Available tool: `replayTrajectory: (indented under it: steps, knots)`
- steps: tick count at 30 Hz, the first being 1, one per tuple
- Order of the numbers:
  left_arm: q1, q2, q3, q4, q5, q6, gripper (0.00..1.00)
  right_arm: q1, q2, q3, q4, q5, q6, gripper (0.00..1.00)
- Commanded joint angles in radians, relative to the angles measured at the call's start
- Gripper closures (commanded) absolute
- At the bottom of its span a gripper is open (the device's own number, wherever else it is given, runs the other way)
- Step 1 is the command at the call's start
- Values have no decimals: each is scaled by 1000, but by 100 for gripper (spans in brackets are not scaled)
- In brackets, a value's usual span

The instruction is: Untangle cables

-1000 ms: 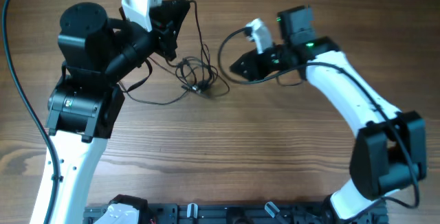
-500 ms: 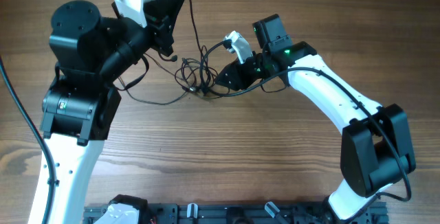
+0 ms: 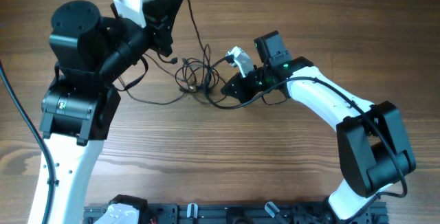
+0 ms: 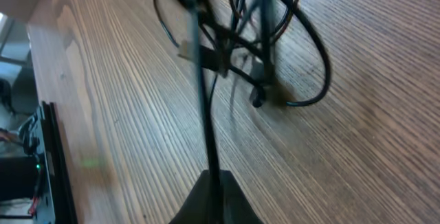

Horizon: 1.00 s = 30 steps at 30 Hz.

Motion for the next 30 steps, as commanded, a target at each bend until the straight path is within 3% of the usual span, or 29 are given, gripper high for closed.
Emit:
replayTrajectory:
  steps: [1, 6, 10, 12, 17, 20, 30]
  knots:
    - [7, -17, 24, -34, -18, 6, 96, 6, 23, -9, 26, 2, 52, 96]
    - [7, -16, 24, -139, -82, 16, 96, 3, 23, -7, 48, 135, 148, 96]
    - [7, 21, 24, -306, -273, 90, 96, -40, 19, 6, 40, 290, 265, 96]
    - [14, 48, 21, -340, -299, 113, 96, -81, 14, 27, 28, 343, 323, 96]
    - [111, 155, 21, -373, -306, 109, 96, -242, -41, 251, -335, 743, 318, 96]
    - [183, 198, 21, -373, -358, 62, 96, -330, -47, 340, -465, 894, 337, 96]
    - [459, 214, 21, -355, -364, -21, 96, -716, -46, 352, -542, 977, 416, 96]
